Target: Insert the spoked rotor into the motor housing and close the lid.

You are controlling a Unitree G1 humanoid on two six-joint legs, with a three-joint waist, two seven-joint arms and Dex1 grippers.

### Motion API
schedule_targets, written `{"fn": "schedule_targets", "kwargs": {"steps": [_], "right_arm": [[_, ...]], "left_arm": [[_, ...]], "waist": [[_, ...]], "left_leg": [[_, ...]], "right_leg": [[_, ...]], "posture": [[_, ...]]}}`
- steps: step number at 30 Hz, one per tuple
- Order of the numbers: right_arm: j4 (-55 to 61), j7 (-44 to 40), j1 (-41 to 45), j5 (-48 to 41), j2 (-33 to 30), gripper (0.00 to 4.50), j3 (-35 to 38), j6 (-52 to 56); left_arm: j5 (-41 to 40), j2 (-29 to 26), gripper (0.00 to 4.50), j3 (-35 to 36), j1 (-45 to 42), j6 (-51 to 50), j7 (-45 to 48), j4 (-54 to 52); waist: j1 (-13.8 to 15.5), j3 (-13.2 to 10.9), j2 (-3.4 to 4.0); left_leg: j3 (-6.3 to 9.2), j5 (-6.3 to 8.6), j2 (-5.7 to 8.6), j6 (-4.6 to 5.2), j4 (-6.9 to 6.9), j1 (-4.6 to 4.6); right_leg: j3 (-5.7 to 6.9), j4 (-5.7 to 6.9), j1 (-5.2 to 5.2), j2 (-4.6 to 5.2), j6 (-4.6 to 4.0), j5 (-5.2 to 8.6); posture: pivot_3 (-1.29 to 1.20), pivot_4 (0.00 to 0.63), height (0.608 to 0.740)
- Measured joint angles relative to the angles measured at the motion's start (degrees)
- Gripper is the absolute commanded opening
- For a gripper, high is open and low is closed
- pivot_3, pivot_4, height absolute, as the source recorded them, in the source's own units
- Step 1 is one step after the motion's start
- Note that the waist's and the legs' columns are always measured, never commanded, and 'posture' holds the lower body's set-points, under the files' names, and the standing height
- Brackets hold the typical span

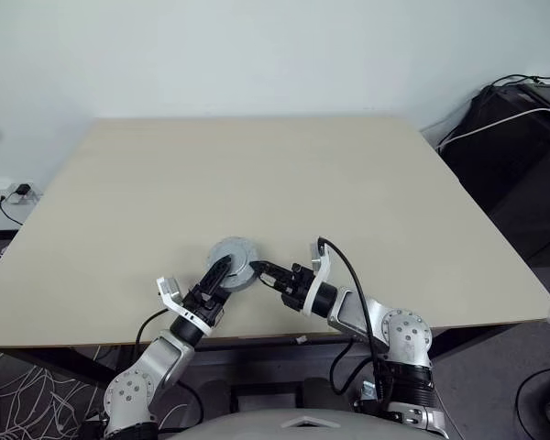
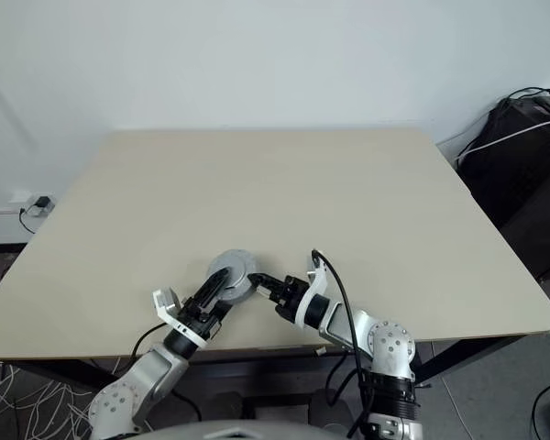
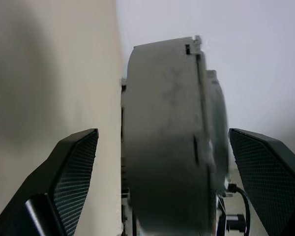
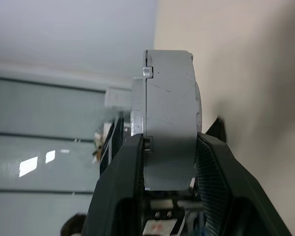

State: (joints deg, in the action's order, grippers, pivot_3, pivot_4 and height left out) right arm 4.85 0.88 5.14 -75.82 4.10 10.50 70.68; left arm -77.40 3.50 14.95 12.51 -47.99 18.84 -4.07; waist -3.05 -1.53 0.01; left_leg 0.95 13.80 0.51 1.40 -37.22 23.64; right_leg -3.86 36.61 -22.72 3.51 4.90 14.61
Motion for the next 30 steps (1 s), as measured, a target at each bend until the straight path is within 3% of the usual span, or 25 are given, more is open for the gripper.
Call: {"fn": "schedule_targets", "kwargs": {"steps": [8, 12, 16, 24, 30], "right_arm": [[-0.6, 0.6, -0.7, -0.5, -0.7, 1.21, -0.2, 0.0], [-1.4, 0.8, -0.7, -0.5, -0.9, 1.21, -0.3, -0.1], [-1.8, 0.6, -0.8, -1.1, -0.8, 1.21, -0.3, -0.2], [-2.0, 0.1, -0.8, -1.2, -0.9, 1.21, -0.6, -0.8], [-0.8, -4.8, -0.7, 4.9, -2.6, 1.21, -4.1, -5.4]], "left_arm": [[-0.1, 0.0, 4.48, 0.0, 0.0, 0.1, 0.0, 0.0], [-0.3, 0.0, 3.58, 0.0, 0.4, 0.1, 0.0, 0.0], [-0.7, -0.1, 2.27, 0.1, 1.3, 0.1, 0.3, 0.0], [-1.7, -0.1, 2.21, -0.3, 1.5, 0.9, 0.5, 0.0], [-1.8, -0.1, 2.21, -0.6, 1.6, 2.4, 0.6, 0.0]], "waist": [[0.0, 0.0, 0.00], [0.0, 0.0, 0.00], [-0.1, 0.0, -0.01], [-0.1, 0.0, -0.01], [-0.2, 0.0, -0.01]], "left_leg": [[0.00, 0.00, 0.00, 0.00, -0.02, -0.01], [-0.01, 0.00, 0.00, 0.00, -0.02, 0.00], [0.00, 0.00, -0.01, 0.00, -0.02, 0.00], [0.00, 0.00, -0.01, 0.00, -0.05, -0.01], [-0.01, 0.00, 0.02, 0.00, -0.06, -0.01]], "right_leg": [[0.00, 0.00, 0.00, -0.01, 0.00, 0.00], [0.00, 0.00, 0.00, -0.02, 0.01, 0.00], [0.00, 0.01, 0.00, -0.02, 0.01, 0.00], [-0.01, 0.01, 0.02, -0.01, 0.01, -0.01], [-0.01, 0.00, 0.04, -0.02, 0.02, -0.01]], "posture": [[0.00, 0.000, 0.740], [0.00, 0.000, 0.740], [0.00, 0.000, 0.740], [0.00, 0.000, 0.740], [0.00, 0.000, 0.740]]}}
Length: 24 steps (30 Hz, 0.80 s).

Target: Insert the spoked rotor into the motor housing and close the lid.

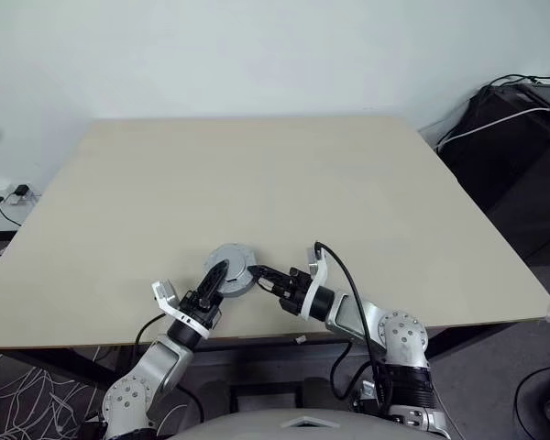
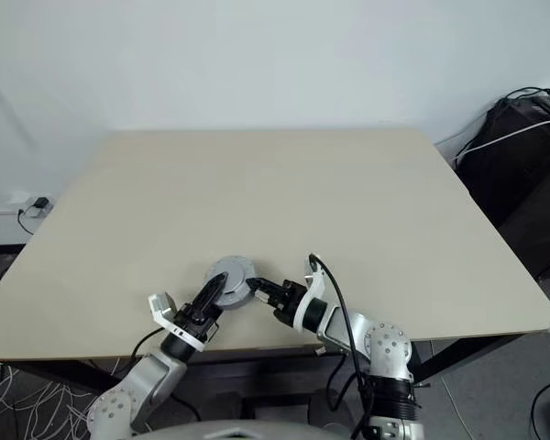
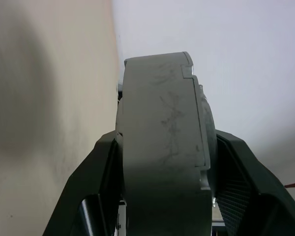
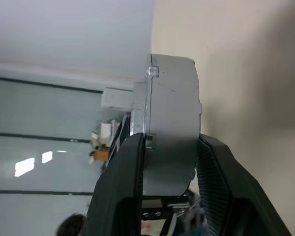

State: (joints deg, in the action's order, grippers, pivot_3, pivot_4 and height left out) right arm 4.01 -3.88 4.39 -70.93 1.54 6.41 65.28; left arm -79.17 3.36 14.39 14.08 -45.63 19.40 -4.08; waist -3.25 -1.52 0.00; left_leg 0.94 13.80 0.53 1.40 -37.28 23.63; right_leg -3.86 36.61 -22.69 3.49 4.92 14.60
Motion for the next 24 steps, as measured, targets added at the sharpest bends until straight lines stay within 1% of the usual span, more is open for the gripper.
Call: {"fn": "schedule_targets", "kwargs": {"steps": [2, 3, 4, 10, 13, 15, 19, 21, 24], "right_arm": [[0.2, -1.0, 0.0, 0.9, -0.4, 1.94, -0.6, -0.7], [0.7, -1.0, 0.0, 1.9, -0.9, 2.16, -1.0, -1.0], [1.0, -1.0, 0.1, 3.0, -1.6, 2.53, -0.9, -1.6], [1.8, -1.4, -0.2, 4.1, -3.0, 4.47, -0.3, -2.6], [3.8, -3.2, -0.6, 4.8, -4.4, 4.50, -0.6, -3.2], [6.5, -5.7, -1.3, 7.5, -6.4, 4.50, -2.1, -5.3], [11.0, -12.1, -3.5, 17.7, -12.1, 4.50, -7.8, -13.0], [12.5, -17.0, -6.0, 25.1, -15.8, 4.50, -12.1, -20.4], [12.9, -22.6, -9.2, 33.4, -18.6, 4.50, -15.3, -30.4]], "left_arm": [[0.0, 0.0, 2.21, -0.2, 0.0, 0.3, 0.2, 0.0], [0.4, 0.0, 2.19, -0.5, 0.0, 0.5, 0.1, 0.0], [0.6, 0.0, 2.12, -0.5, 0.3, 0.9, -0.1, 0.0], [1.6, 0.0, 2.12, -0.4, 0.6, 2.2, -0.3, 0.0], [1.9, 0.0, 2.12, -0.2, 0.2, 2.9, -0.3, 0.0], [2.2, 0.0, 2.12, 0.3, -0.3, 3.8, -0.3, 0.3], [2.8, 0.2, 2.12, 2.0, -1.8, 6.0, -0.6, 1.5], [3.4, 0.3, 2.12, 3.1, -3.0, 7.5, -1.0, 2.4], [4.3, 0.6, 2.12, 5.1, -5.3, 9.4, -1.8, 4.4]], "waist": [[0.1, 0.0, 0.00], [0.1, 0.0, 0.00], [0.2, 0.0, -0.01], [0.2, 0.0, -0.01], [0.2, 0.0, -0.02], [0.4, 0.0, -0.02], [0.6, 0.0, -0.08], [0.9, 0.0, -0.10], [1.1, 0.0, -0.14]], "left_leg": [[0.01, 0.00, 0.00, 0.00, -0.01, 0.00], [0.01, 0.00, 0.01, 0.00, -0.01, -0.01], [0.01, 0.00, 0.01, 0.00, -0.02, -0.01], [0.00, 0.00, 0.00, 0.00, -0.02, -0.02], [0.00, 0.00, 0.01, 0.00, -0.03, -0.01], [0.01, 0.00, 0.03, 0.00, -0.04, -0.01], [-0.03, 0.00, 0.14, 0.00, -0.06, -0.04], [-0.05, 0.00, 0.18, -0.01, -0.07, -0.04], [-0.09, 0.00, 0.18, -0.01, -0.12, -0.06]], "right_leg": [[0.00, 0.00, 0.01, 0.00, 0.00, 0.00], [0.00, 0.00, 0.03, 0.00, 0.00, 0.00], [0.00, -0.01, 0.03, 0.00, 0.01, -0.01], [0.00, 0.02, 0.02, -0.04, 0.00, -0.01], [0.00, 0.00, 0.04, -0.03, 0.01, -0.01], [0.00, -0.02, 0.04, -0.02, 0.01, -0.01], [0.01, -0.03, 0.06, -0.06, 0.04, -0.02], [0.01, -0.04, 0.06, -0.09, 0.05, -0.02], [0.01, -0.04, 0.09, -0.10, 0.10, -0.04]], "posture": [[0.00, 0.000, 0.740], [0.00, 0.000, 0.740], [0.00, 0.000, 0.740], [0.00, 0.000, 0.740], [0.00, 0.000, 0.740], [0.00, 0.000, 0.740], [0.00, 0.000, 0.740], [0.00, 0.000, 0.740], [0.00, 0.000, 0.740]]}}
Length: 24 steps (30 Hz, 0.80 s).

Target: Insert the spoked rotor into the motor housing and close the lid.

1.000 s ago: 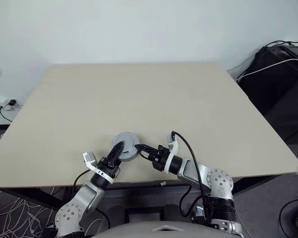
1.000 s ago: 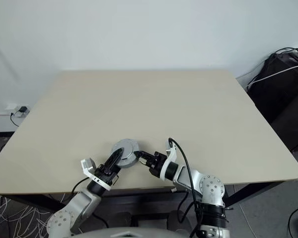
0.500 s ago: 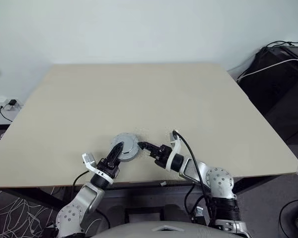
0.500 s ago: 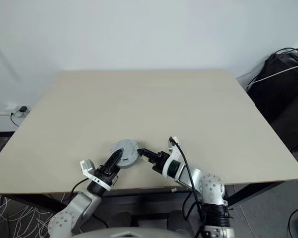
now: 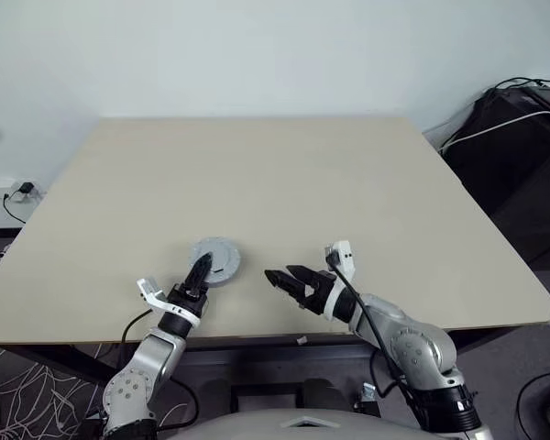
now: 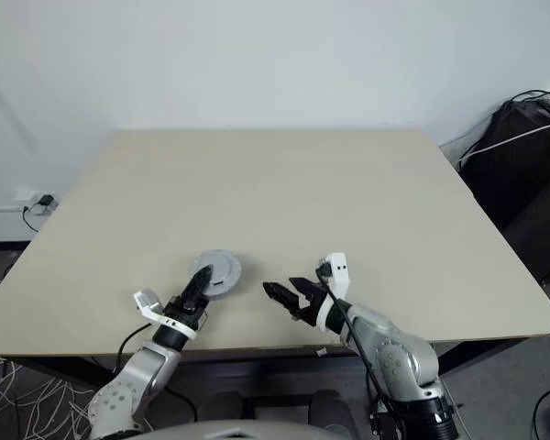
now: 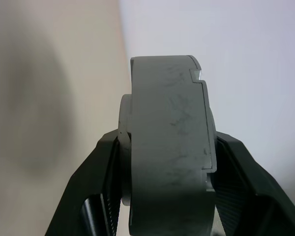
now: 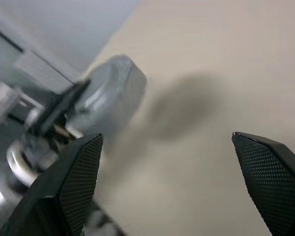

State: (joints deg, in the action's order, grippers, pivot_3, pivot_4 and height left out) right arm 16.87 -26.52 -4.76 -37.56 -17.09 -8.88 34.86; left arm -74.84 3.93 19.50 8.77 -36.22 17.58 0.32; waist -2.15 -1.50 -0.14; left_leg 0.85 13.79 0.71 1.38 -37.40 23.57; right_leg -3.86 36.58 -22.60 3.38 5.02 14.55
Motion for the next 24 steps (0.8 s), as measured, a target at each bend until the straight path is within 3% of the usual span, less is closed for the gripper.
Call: {"fn": "schedule_targets", "kwargs": {"steps": [7, 15, 24], "right_arm": [[-0.5, -6.0, -3.2, 12.6, -3.4, 4.50, -2.1, -14.9], [-4.5, -7.0, -5.3, 20.4, -1.7, 4.50, -1.8, -29.5], [-7.9, -6.3, -5.5, 23.7, 0.2, 4.50, -1.7, -33.5]], "left_arm": [[2.4, -0.2, 2.12, 3.6, -5.3, 3.7, -2.5, 4.8], [5.8, -2.4, 2.12, 7.2, -12.5, 6.4, -4.2, 11.2], [12.2, -5.7, 2.12, 9.3, -23.6, 8.2, -4.9, 23.9]], "waist": [[0.5, -0.1, -0.44], [1.0, -0.1, -0.54], [1.5, -0.1, -0.57]], "left_leg": [[-0.01, 0.01, -0.02, 0.00, -0.27, 0.01], [-0.03, 0.00, -0.06, -0.01, -0.35, 0.00], [-0.01, -0.01, -0.06, -0.02, -0.50, 0.00]], "right_leg": [[0.00, 0.00, 0.09, 0.00, 0.06, -0.19], [0.00, 0.03, 0.10, -0.06, 0.05, -0.25], [0.00, 0.12, 0.17, -0.15, -0.01, -0.34]], "posture": [[0.00, 0.000, 0.740], [0.00, 0.000, 0.740], [0.00, 0.000, 0.740]]}}
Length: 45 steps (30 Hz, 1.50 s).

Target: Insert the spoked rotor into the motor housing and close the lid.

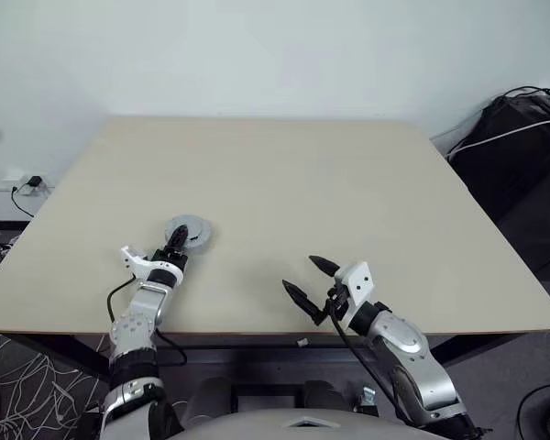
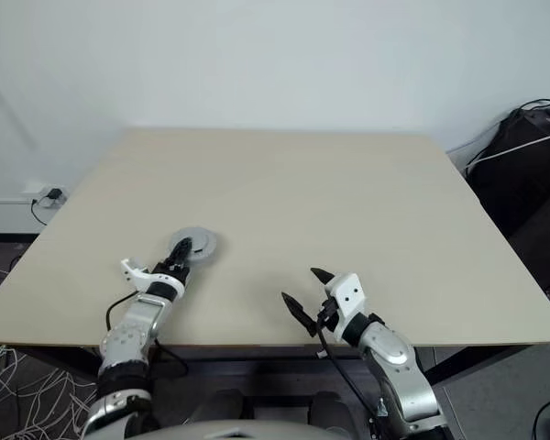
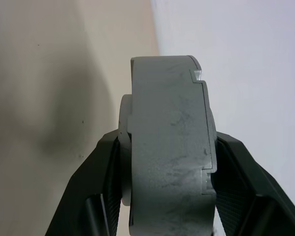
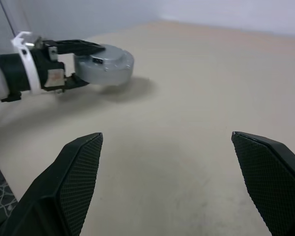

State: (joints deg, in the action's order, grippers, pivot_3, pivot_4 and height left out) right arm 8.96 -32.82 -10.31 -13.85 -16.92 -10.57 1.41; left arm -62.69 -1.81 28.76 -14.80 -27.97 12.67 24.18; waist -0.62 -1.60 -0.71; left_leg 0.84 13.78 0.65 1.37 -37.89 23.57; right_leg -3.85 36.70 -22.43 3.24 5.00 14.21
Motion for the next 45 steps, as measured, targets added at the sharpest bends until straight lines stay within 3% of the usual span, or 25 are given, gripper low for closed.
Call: {"fn": "schedule_targets", "kwargs": {"steps": [14, 24, 32, 37, 45], "right_arm": [[-0.7, 0.4, -1.3, -1.4, 1.2, 4.50, 1.3, 3.1], [0.2, 0.7, -1.5, -2.3, 1.8, 4.50, 2.2, 5.7], [0.5, 0.8, -1.2, -2.4, 1.9, 4.50, 2.3, 7.1], [0.5, 0.8, -1.1, -2.4, 2.0, 4.50, 2.5, 7.9], [0.5, 0.9, -1.0, -2.4, 2.2, 4.50, 2.6, 8.8]], "left_arm": [[10.4, -1.1, 2.12, 3.4, -17.6, 10.0, 2.5, 23.2], [13.9, -1.2, 2.12, 5.8, -21.4, 12.8, 1.2, 31.6], [15.1, -1.5, 4.48, 6.7, -21.6, 12.3, 1.3, 31.6], [15.4, -1.5, 4.48, 6.7, -20.4, 12.0, 0.6, 30.2], [15.1, -0.8, 4.48, 6.2, -14.8, 6.4, -1.0, 20.3]], "waist": [[0.0, 0.0, -0.04], [0.0, 0.0, -0.06], [-0.1, 0.0, -0.03], [-0.4, 0.0, -0.03], [-1.2, 0.1, -0.05]], "left_leg": [[0.00, -0.05, 0.00, -0.04, -0.02, 0.00], [0.09, -0.05, 0.00, -0.04, -0.02, 0.00], [0.15, -0.04, -0.01, -0.05, -0.02, -0.22], [0.08, -0.02, -0.08, -0.07, 0.03, -0.86], [0.04, -0.01, -0.11, -0.08, 0.07, -0.93]], "right_leg": [[0.00, 0.06, 0.35, -0.10, 0.02, -0.02], [0.00, 0.06, 0.36, -0.10, 0.29, -0.17], [0.00, 0.08, 0.54, -0.10, 0.29, -0.17], [0.00, 0.07, 0.83, -0.10, 0.03, 0.00], [-0.05, 0.11, 0.84, -0.09, 0.02, -0.01]], "posture": [[0.00, 0.000, 0.740], [0.00, 0.000, 0.740], [0.00, 0.000, 0.740], [0.00, 0.000, 0.740], [0.00, 0.000, 0.740]]}}
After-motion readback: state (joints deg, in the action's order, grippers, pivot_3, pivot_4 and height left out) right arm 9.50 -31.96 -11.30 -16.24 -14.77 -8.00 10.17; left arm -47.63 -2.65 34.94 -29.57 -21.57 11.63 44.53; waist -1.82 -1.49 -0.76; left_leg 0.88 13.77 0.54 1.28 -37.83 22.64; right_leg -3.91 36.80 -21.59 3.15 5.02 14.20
